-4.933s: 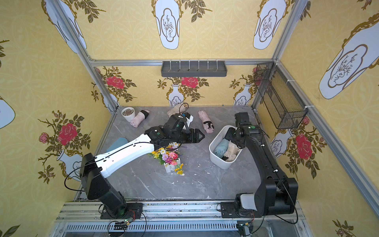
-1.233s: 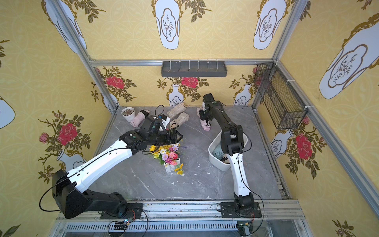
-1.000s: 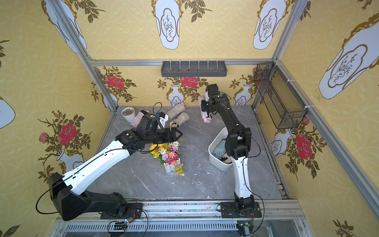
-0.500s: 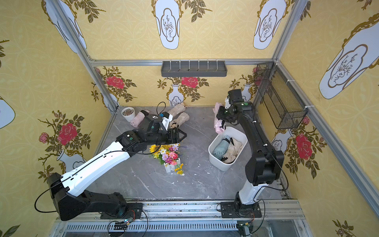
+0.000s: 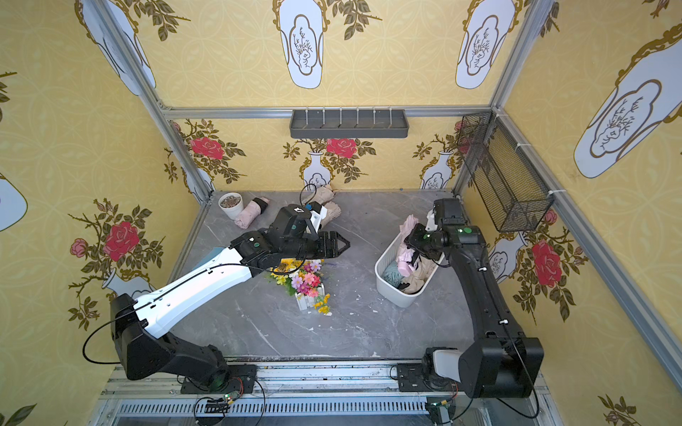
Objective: Put the umbrella into the storage box
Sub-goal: Place the umbrella in the storage box.
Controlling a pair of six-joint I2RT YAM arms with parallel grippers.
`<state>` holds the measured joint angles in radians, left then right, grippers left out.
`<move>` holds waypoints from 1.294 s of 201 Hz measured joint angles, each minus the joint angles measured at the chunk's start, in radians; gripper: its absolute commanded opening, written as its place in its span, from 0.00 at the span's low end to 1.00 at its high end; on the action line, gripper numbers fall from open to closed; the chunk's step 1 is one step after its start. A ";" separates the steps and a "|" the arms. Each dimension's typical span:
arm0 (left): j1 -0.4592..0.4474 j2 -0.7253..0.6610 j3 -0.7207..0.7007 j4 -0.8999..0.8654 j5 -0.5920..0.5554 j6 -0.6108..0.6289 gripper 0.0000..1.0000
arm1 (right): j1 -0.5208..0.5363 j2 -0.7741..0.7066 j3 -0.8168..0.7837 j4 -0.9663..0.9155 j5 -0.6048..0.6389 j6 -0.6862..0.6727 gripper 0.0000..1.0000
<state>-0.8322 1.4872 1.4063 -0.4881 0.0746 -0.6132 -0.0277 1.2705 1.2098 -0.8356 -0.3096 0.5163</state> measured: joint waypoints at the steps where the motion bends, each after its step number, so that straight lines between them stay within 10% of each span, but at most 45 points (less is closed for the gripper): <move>1: 0.000 0.001 0.000 0.001 0.000 0.000 0.78 | 0.000 -0.002 -0.005 0.004 0.000 0.006 0.39; 163: -0.010 0.014 0.018 0.014 -0.021 -0.016 0.79 | 0.106 0.094 -0.329 0.467 0.186 0.377 0.40; 214: -0.008 0.019 0.030 0.008 -0.031 -0.014 0.80 | 0.115 0.159 -0.362 0.568 0.233 0.421 0.73; 260: -0.006 0.030 0.024 0.008 -0.031 -0.012 0.80 | 0.119 0.106 -0.330 0.524 0.262 0.372 0.83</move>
<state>-0.8383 1.5169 1.4307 -0.4801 0.0441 -0.6250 0.0914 1.3766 0.8803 -0.3119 -0.0479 0.8883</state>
